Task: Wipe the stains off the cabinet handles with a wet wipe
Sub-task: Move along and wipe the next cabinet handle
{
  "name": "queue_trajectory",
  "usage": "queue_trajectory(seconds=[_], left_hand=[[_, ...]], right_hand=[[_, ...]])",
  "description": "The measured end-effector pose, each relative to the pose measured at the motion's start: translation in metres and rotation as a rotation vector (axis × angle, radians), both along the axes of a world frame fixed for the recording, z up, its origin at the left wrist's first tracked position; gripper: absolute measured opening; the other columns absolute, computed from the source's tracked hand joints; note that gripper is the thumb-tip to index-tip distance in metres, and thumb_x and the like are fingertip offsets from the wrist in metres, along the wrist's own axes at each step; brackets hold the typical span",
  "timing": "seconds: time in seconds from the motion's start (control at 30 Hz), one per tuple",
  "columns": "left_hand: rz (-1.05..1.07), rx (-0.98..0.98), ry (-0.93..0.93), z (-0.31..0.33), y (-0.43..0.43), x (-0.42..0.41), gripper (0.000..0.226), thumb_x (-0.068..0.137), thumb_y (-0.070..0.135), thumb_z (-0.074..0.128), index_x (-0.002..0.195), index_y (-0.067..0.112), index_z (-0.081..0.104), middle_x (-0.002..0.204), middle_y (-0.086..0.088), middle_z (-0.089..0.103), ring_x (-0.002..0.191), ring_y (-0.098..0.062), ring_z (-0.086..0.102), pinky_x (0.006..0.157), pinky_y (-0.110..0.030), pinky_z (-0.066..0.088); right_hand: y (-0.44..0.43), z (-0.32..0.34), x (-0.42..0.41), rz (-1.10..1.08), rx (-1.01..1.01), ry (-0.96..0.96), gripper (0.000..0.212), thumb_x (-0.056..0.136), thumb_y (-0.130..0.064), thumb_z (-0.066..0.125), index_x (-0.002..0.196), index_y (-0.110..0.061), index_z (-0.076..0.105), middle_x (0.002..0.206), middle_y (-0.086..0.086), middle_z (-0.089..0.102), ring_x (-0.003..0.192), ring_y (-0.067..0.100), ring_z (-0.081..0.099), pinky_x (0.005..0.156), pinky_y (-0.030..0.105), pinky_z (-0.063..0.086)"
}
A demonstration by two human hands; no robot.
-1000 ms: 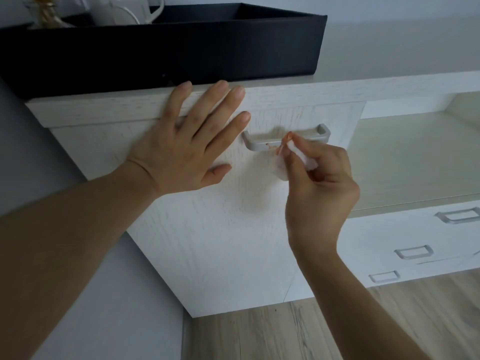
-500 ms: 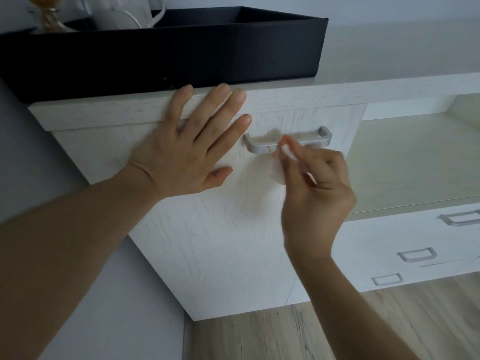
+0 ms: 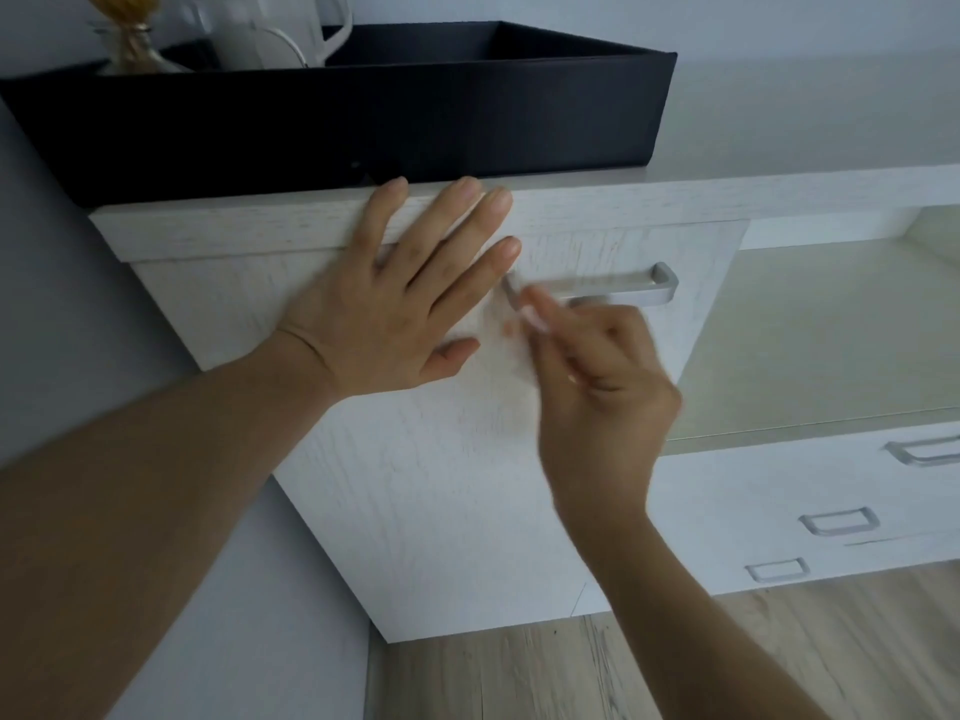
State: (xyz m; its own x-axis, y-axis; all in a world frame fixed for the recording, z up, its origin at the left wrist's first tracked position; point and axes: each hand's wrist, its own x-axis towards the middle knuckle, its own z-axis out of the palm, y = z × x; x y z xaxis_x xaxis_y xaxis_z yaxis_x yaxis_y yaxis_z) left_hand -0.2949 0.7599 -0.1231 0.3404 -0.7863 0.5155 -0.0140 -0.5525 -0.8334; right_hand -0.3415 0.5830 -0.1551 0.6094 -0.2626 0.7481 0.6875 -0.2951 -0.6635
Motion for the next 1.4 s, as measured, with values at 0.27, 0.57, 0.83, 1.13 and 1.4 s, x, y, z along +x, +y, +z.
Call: queue_trajectory(seconds=[0.27, 0.57, 0.83, 1.13, 1.4], left_hand=[[0.021, 0.003, 0.008, 0.001, -0.001, -0.002, 0.079, 0.097, 0.055, 0.018, 0.149, -0.002, 0.005, 0.150, -0.027, 0.006, 0.138, -0.041, 0.016, 0.109, -0.057, 0.016], [0.025, 0.013, 0.019, 0.000, -0.001, -0.002, 0.077, 0.098, 0.055, 0.014, 0.149, -0.002, 0.005, 0.151, -0.026, 0.011, 0.137, -0.040, 0.021, 0.108, -0.056, 0.019], [0.028, 0.007, 0.023, -0.001, 0.000, -0.001, 0.077, 0.098, 0.054, 0.014, 0.149, -0.002, 0.006, 0.151, -0.027, 0.006, 0.138, -0.042, 0.015, 0.109, -0.057, 0.017], [0.002, 0.000, 0.000, -0.001, 0.002, 0.001, 0.076, 0.097, 0.053, 0.015, 0.149, -0.003, 0.007, 0.151, -0.028, 0.009, 0.137, -0.042, 0.019, 0.109, -0.058, 0.016], [0.009, -0.001, -0.001, -0.001, 0.001, -0.001, 0.077, 0.097, 0.053, 0.015, 0.149, -0.004, 0.008, 0.151, -0.029, 0.009, 0.137, -0.042, 0.020, 0.107, -0.058, 0.019]], right_hand=[[0.001, -0.001, -0.002, -0.049, 0.030, 0.008, 0.024, 0.082, -0.003, 0.066, 0.105, -0.009, 0.069, 0.081, -0.006, 0.055, 0.075, 0.001, 0.053, 0.068, 0.006, 0.042], [-0.004, -0.004, -0.010, 0.064, 0.115, 0.259, 0.008, 0.078, -0.022, 0.074, 0.081, -0.025, 0.068, 0.075, -0.013, 0.066, 0.068, 0.005, 0.061, 0.062, 0.010, 0.048], [-0.012, 0.007, -0.002, 0.063, 0.278, 0.364, 0.010, 0.077, -0.019, 0.075, 0.075, -0.026, 0.068, 0.073, -0.014, 0.069, 0.068, 0.003, 0.064, 0.064, 0.013, 0.050], [-0.045, 0.012, 0.004, -0.118, 0.380, 0.358, 0.013, 0.077, -0.021, 0.075, 0.072, -0.026, 0.065, 0.069, -0.013, 0.067, 0.064, 0.000, 0.060, 0.062, 0.011, 0.047], [-0.057, 0.030, 0.016, -0.170, 0.334, 0.315, 0.011, 0.080, -0.022, 0.073, 0.089, -0.015, 0.073, 0.087, -0.003, 0.071, 0.075, 0.004, 0.065, 0.069, 0.013, 0.049]])
